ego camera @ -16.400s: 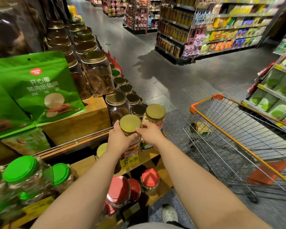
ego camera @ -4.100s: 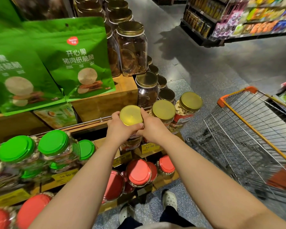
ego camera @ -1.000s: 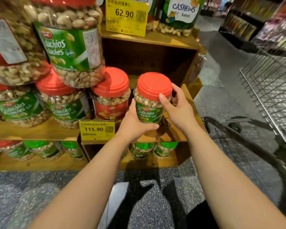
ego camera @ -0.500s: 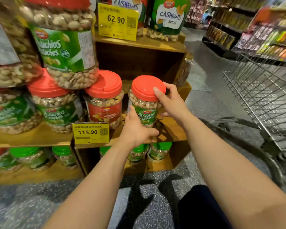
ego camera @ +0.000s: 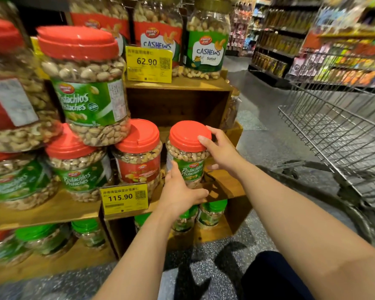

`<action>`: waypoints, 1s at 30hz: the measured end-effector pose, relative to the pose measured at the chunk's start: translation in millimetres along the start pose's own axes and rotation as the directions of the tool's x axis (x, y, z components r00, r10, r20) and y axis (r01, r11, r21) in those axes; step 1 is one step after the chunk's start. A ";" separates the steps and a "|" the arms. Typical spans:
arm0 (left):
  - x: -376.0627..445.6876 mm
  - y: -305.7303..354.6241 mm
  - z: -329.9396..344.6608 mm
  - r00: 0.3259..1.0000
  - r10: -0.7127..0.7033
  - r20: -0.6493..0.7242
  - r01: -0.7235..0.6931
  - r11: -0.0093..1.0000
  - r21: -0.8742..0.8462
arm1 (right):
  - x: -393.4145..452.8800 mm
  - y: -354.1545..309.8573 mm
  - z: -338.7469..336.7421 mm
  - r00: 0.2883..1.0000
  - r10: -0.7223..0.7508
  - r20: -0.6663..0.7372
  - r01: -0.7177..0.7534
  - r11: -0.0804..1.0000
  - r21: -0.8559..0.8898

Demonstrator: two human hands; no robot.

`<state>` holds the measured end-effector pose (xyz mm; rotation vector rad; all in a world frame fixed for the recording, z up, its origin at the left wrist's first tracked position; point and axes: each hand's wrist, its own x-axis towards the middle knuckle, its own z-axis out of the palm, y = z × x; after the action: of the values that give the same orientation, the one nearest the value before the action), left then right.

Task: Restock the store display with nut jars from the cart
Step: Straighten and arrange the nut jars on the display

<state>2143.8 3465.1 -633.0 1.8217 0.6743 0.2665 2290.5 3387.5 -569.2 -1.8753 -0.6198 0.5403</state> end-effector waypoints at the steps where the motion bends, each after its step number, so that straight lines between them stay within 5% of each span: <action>1: -2.3 1.3 -2.9 1.000 0.004 0.019 -0.004 1.000 -0.017 | 0.3 0.2 0.3 1.000 -0.001 -0.002 0.001 1.000 -0.016; 8: -14.4 13.3 -45.3 0.996 -0.062 0.070 0.053 0.992 0.115 | 0.9 -1.3 0.0 0.999 -0.047 -0.019 0.045 0.996 -0.074; 11: -20.9 22.2 -82.4 0.989 -0.130 0.076 0.112 0.972 0.206 | -6.7 -6.3 3.3 0.980 -0.123 -0.156 0.091 0.976 -0.200; 16: -32.9 21.1 -145.7 0.980 -0.192 -0.053 0.199 0.927 0.319 | -52.7 -27.6 28.7 0.773 -0.463 -0.435 0.301 0.870 -0.391; 22: -37.0 15.7 -160.4 0.961 -0.106 -0.254 0.142 0.982 0.128 | -58.1 -22.4 88.9 0.953 -0.299 -0.049 0.287 0.942 -0.172; 30: -29.6 0.9 -147.0 0.946 -0.048 -0.320 0.012 0.994 -0.113 | -29.6 -41.4 118.9 0.966 -0.257 0.003 0.253 0.949 -0.189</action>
<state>2047.8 3565.0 -575.9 1.6761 0.8959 0.5799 2186.9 3464.9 -570.8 -1.9348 -0.9109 0.2995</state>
